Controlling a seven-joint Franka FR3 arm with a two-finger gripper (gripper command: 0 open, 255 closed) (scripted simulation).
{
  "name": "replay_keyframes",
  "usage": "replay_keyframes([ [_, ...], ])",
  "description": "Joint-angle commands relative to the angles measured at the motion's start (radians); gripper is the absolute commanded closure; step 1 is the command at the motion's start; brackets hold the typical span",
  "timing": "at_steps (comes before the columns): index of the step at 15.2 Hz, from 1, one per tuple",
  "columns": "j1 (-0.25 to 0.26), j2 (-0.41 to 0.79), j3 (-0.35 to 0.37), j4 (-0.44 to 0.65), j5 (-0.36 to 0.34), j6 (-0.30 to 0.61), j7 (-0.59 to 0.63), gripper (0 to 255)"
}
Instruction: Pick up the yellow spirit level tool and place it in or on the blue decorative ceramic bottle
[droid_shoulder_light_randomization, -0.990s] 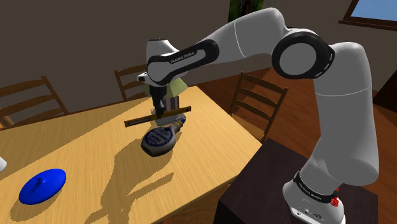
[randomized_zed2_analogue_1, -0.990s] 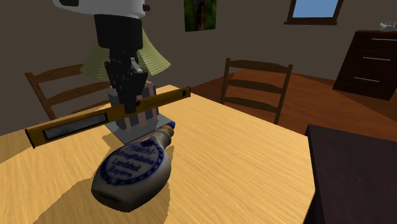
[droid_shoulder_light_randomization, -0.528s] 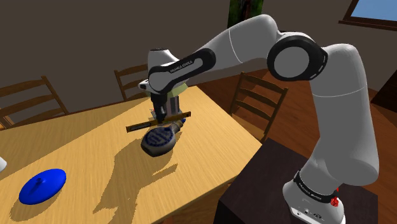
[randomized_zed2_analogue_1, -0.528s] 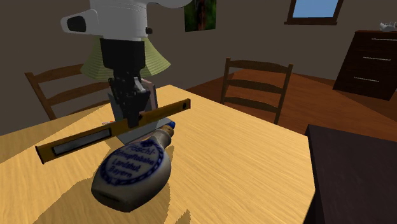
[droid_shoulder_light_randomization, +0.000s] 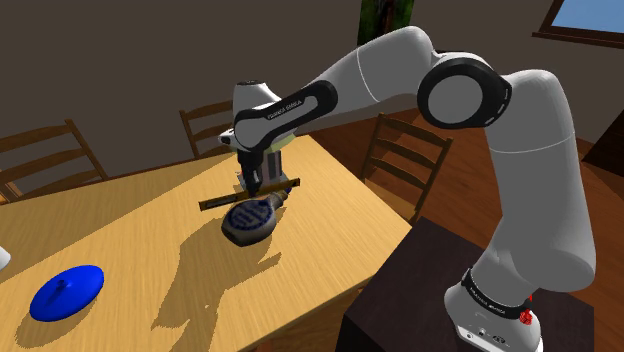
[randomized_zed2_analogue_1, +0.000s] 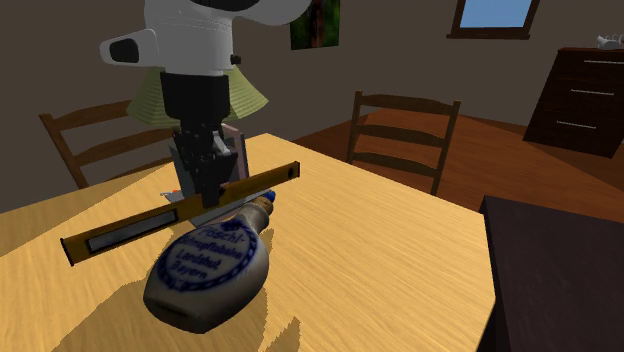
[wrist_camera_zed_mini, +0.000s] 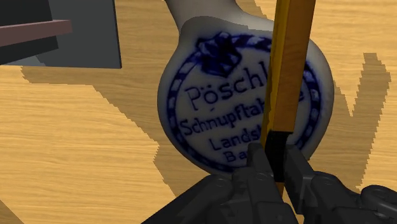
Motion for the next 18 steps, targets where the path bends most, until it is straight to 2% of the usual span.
replay_keyframes([
  [1,0.000,0.000,0.000,0.000,0.000,0.000,0.000,0],
  [6,0.000,0.000,0.000,0.000,0.000,0.000,0.000,0],
  [10,-0.010,-0.062,0.002,0.034,0.005,-0.095,-0.003,0],
  [18,-0.010,-0.062,0.002,0.034,0.005,-0.095,-0.003,0],
])
